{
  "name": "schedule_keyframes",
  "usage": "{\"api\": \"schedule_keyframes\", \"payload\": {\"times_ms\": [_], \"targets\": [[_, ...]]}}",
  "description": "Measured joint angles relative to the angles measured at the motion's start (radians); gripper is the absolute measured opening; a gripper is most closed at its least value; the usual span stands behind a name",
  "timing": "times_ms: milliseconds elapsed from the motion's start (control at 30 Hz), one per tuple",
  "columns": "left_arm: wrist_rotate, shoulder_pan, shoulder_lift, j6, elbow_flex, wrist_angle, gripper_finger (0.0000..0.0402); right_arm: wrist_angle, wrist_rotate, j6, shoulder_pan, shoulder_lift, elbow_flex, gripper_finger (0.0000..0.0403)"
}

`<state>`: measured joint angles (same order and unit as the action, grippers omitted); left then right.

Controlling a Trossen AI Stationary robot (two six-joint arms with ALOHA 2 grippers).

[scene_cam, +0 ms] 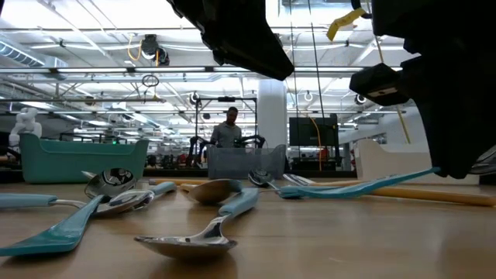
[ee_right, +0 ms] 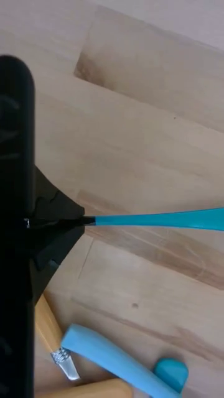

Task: Sort silverware by color (type)
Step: Put the blue spoon into the white bin

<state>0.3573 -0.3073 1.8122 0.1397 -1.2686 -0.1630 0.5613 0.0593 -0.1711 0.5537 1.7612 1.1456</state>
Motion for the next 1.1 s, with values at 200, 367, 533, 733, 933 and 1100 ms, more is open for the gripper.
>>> {"api": "schedule_keyframes", "payload": {"times_ms": [200,367,533,733,933,1100], "targets": [[0.0,0.0,0.0,0.0,0.0,0.0,0.012,0.02,0.0,0.0,0.0,-0.002,0.0,0.0004],[0.0,0.0,0.0,-0.001,0.0,0.0,0.012,0.027,0.0,0.0,0.0,-0.016,0.001,0.0004],[0.0,0.0,0.0,-0.001,0.0,0.001,0.012,0.027,0.002,0.0,0.0,-0.053,0.001,0.0004],[0.0,0.0,0.0,-0.001,0.0,0.003,0.012,0.041,0.073,0.007,0.004,-0.117,0.001,0.0004],[0.0,0.0,0.0,-0.001,0.0,0.004,0.012,0.046,0.128,0.026,0.004,-0.169,0.001,0.0004],[0.0,0.0,0.0,0.001,0.0,0.004,0.012,0.069,0.178,0.026,0.006,-0.2,0.001,0.0004]]}}
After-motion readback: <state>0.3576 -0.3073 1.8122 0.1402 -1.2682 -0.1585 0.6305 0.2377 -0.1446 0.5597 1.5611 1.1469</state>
